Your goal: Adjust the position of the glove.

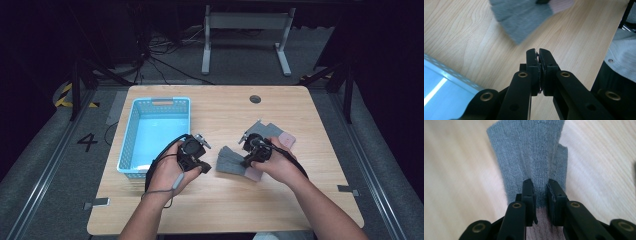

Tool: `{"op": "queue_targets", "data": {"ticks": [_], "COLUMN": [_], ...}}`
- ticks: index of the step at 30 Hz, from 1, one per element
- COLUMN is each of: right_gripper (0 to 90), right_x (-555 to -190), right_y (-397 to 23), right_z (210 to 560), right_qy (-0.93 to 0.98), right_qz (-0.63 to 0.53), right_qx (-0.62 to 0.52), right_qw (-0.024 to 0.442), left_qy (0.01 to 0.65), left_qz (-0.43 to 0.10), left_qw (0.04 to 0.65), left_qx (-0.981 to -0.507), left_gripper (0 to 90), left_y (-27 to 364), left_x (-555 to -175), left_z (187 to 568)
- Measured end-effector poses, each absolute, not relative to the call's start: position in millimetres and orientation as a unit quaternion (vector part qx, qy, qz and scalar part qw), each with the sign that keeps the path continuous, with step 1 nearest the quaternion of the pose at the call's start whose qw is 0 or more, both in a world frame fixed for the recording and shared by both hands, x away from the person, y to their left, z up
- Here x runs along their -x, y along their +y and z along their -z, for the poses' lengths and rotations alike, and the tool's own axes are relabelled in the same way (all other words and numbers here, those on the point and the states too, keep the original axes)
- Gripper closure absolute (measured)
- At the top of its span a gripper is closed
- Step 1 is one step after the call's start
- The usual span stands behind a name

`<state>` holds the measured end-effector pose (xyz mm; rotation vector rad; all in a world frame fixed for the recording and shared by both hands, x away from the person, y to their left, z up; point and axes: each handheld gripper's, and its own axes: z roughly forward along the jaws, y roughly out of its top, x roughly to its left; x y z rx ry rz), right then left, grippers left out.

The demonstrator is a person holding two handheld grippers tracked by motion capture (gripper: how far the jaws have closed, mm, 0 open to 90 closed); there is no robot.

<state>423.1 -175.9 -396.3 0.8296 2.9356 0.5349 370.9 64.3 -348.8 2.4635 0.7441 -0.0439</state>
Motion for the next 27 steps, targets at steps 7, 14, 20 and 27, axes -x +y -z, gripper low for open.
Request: {"op": "queue_targets", "data": {"ticks": [7, 14, 20, 27], "right_gripper": [76.1, 62.7, 64.4, 64.6], "right_x": [-388, -376, -380, -383], "right_y": [-192, -204, -218, -231], "right_z": [397, 409, 395, 385], "right_qy": [0.966, 0.976, 0.961, 0.945], "right_qz": [-0.156, -0.14, -0.186, -0.218], "right_qx": [-0.207, -0.167, -0.202, -0.241], "right_qw": [0.002, -0.002, 0.015, 0.033], "left_qy": [0.269, 0.26, 0.256, 0.251], "left_qz": [0.019, 0.023, 0.024, 0.024], "left_qw": [0.278, 0.273, 0.274, 0.274], "left_qx": [-0.922, -0.926, -0.927, -0.928], "left_gripper": [86.9, 87.1, 86.3, 85.6], "left_y": [57, 52, 51, 48], "left_x": [-371, -373, -375, -375], "left_z": [349, 350, 349, 349]}}
